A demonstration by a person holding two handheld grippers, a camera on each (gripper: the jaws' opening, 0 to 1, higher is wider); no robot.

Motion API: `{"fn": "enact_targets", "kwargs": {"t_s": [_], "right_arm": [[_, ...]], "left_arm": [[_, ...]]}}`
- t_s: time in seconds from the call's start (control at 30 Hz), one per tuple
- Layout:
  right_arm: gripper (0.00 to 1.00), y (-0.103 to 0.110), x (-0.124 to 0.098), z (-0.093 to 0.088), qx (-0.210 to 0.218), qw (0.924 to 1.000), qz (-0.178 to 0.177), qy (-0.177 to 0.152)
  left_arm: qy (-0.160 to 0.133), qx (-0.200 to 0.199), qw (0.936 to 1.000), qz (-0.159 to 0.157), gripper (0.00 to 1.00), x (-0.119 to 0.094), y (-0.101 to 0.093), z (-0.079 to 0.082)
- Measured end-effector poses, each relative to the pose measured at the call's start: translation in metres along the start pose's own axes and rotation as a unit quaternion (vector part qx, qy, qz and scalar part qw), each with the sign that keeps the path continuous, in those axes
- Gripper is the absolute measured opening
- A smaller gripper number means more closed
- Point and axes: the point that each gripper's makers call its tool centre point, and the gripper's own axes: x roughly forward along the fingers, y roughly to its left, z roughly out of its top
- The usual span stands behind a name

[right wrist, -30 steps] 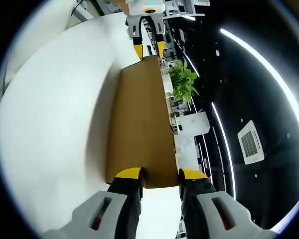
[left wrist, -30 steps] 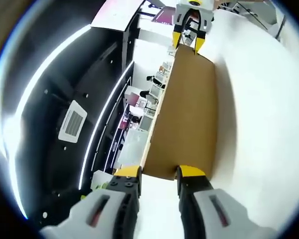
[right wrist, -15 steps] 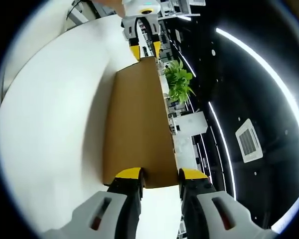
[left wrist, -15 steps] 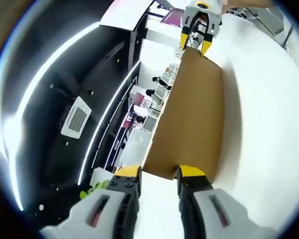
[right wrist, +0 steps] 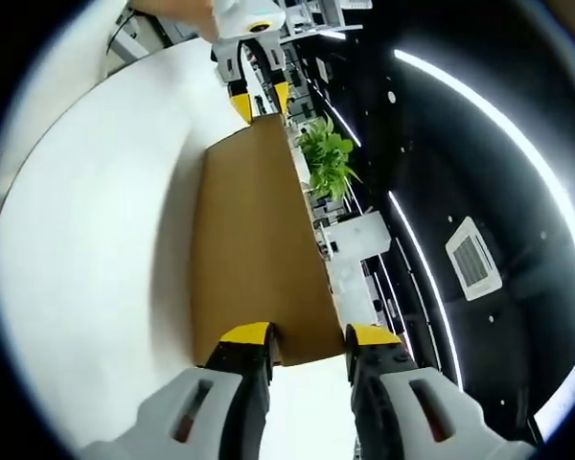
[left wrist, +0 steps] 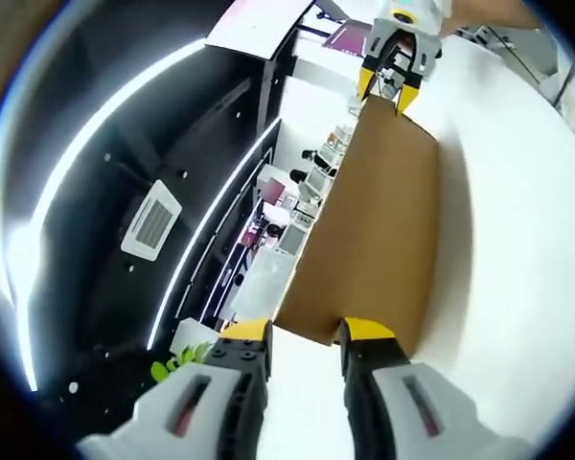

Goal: Operate the shoe box by opening the lid, removing the specified soft item, and placing it in the target area until the item is outside and the box remains undamaged.

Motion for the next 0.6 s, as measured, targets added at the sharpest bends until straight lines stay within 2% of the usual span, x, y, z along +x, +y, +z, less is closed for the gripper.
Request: {"fn": "enact_targets", "kwargs": {"t_s": [0.2, 0.6], "right_arm": [[0.3, -0.0053, 0.0006, -0.0004, 0.005, 0.9999, -0.015, -0.002], [0.3, -0.0067, 0.0004, 0.0002, 0.007, 0.9998, -0.02, 0.0]], "left_arm": [[-0.004, -0.01, 0.9999, 0.006, 0.28, -0.0003, 0.004, 0.0025], [-0.003, -0.012, 0.9999, 0.01, 0.28, 0.0004, 0.0051, 0.0044]]}}
